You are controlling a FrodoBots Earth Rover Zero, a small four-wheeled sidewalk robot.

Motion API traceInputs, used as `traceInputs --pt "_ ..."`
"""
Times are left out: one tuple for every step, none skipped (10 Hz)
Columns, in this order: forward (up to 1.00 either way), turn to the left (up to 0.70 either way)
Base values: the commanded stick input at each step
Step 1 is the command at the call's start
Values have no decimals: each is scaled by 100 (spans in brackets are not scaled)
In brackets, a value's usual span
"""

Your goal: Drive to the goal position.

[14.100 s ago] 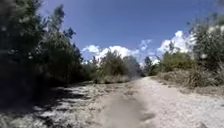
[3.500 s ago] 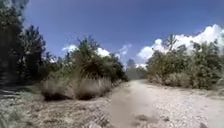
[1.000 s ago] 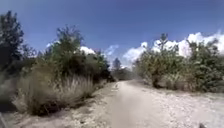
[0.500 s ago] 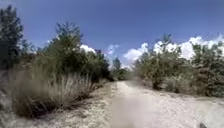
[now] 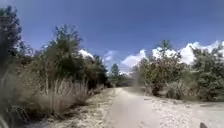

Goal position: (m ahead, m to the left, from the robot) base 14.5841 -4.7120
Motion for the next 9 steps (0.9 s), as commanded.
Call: traceInputs --pt "44 -2" --pt "44 -21" --pt "44 -25" --pt "44 -2" --pt "44 2" --pt "44 2" --pt "44 2" --pt "44 2" --pt "44 2"
